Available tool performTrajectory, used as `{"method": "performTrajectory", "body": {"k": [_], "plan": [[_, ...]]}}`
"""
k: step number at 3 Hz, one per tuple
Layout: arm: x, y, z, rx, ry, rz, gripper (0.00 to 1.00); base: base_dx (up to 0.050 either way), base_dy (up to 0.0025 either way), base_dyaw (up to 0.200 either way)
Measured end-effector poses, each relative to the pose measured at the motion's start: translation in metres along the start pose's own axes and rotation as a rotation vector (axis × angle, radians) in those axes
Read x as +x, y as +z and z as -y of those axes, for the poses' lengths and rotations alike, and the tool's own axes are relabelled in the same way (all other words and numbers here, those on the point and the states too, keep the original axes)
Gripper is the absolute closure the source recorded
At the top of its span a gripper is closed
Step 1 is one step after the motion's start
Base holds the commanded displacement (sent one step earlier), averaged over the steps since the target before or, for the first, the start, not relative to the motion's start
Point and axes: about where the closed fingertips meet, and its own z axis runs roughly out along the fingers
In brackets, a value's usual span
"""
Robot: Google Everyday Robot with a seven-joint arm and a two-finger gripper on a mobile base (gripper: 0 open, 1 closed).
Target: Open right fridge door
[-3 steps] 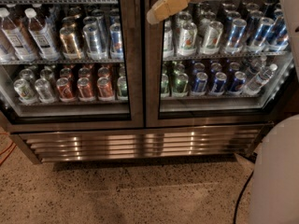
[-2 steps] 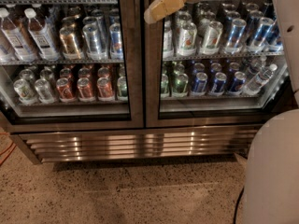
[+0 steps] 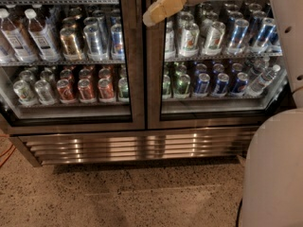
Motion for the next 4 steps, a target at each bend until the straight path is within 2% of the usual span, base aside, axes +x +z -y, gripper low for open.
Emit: {"method": "performTrajectory", "body": {"k": [2, 4], "plan": [[0.0087, 0.0128, -0.0061, -0.063, 0.035, 0.014, 0.00, 0.000, 0.00000, 0.000], [0.0111, 0.0114, -0.0065, -0.078, 0.056, 0.023, 0.00, 0.000, 0.00000, 0.000]]}}
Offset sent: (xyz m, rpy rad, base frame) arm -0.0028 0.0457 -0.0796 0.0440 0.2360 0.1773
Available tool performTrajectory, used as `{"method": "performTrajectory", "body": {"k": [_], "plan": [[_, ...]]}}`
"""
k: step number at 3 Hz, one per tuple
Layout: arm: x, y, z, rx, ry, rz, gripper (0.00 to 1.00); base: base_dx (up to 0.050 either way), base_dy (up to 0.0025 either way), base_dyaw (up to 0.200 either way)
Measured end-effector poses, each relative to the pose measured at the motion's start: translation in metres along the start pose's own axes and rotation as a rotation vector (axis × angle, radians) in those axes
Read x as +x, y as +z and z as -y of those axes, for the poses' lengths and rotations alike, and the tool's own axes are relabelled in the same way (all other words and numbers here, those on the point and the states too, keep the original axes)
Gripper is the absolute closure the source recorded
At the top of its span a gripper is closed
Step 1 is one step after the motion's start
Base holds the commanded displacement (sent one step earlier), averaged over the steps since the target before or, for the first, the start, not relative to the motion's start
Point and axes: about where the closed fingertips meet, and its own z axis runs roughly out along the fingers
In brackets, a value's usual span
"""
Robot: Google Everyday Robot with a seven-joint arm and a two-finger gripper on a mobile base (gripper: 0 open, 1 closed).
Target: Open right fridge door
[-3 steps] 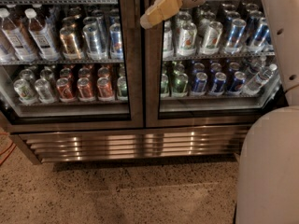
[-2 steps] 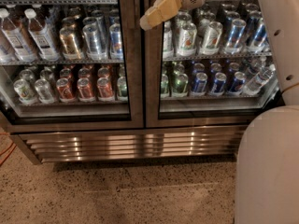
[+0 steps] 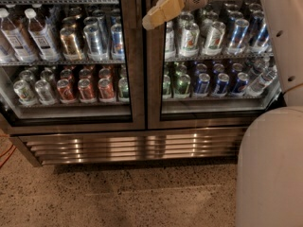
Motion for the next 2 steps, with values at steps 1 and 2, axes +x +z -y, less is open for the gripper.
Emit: {"method": "performTrajectory", "body": {"k": [1, 2], "plan": [[-0.0003, -0.0014, -0.0002, 0.000, 0.000, 0.000, 0.00, 0.000, 0.00000, 0.000], [0.0000, -0.0018, -0.0007, -0.008, 0.007, 0.003, 0.00, 0.000, 0.00000, 0.000]]}}
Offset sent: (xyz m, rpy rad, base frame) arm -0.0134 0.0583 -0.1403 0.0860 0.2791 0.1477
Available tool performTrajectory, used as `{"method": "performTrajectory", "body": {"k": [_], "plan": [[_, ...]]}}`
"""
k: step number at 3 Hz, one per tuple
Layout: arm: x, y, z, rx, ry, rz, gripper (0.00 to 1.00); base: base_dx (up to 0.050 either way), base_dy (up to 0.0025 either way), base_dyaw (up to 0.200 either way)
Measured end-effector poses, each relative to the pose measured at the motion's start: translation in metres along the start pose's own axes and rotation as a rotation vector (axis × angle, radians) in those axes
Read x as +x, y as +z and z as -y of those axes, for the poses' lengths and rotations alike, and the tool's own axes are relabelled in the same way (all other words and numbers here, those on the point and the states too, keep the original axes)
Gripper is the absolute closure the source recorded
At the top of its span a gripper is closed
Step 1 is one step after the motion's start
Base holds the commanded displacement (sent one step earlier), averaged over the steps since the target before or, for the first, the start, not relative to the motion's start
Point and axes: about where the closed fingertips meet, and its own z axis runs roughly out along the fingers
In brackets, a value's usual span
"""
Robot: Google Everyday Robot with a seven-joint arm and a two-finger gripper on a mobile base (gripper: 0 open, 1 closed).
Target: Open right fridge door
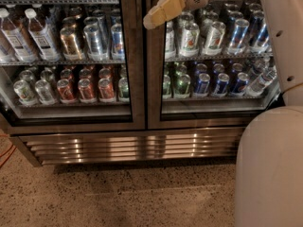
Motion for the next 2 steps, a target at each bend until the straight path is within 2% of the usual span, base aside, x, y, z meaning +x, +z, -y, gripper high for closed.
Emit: {"method": "performTrajectory", "body": {"k": [2], "plan": [[-0.0011, 0.0012, -0.0001, -0.006, 0.001, 0.013, 0.00, 0.000, 0.00000, 0.000]]}}
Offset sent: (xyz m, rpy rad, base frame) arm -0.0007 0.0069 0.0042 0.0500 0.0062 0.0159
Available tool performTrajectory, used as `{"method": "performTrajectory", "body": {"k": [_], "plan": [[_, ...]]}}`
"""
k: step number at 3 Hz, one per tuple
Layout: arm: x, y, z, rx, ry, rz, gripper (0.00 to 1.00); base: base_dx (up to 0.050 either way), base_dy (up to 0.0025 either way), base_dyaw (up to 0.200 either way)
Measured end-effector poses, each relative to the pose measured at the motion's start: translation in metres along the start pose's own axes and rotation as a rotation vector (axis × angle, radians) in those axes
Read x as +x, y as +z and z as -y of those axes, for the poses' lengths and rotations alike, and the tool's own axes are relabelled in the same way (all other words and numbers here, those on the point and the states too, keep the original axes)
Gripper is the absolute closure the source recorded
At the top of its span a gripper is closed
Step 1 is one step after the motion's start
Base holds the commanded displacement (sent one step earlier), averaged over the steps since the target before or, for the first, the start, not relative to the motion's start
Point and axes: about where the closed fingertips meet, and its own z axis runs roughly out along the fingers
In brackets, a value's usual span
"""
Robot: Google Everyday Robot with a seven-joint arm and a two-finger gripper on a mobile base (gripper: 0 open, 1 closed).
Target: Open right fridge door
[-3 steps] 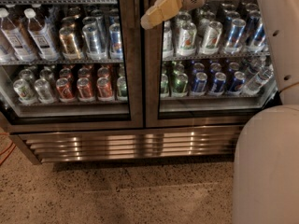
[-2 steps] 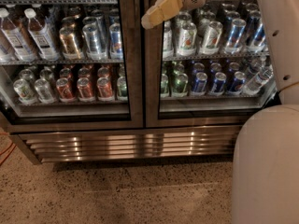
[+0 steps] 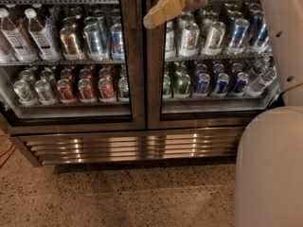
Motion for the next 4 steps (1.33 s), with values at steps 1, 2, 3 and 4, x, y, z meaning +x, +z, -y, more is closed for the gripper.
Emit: {"method": "performTrajectory", "body": {"k": [1, 2, 3, 4], "plan": [[0.0006, 0.0002, -0.0004, -0.001, 0.008, 0.005, 0.00, 0.000, 0.00000, 0.000], [0.0000, -0.0008, -0.0006, -0.001, 0.008, 0.005, 0.00, 0.000, 0.00000, 0.000], [0.0006, -0.0005, -0.0011, -0.002, 0.017, 0.010, 0.00, 0.000, 0.00000, 0.000], [-0.0003, -0.0010, -0.0011, -0.002, 0.017, 0.010, 0.00, 0.049, -0.00002, 0.000]]}}
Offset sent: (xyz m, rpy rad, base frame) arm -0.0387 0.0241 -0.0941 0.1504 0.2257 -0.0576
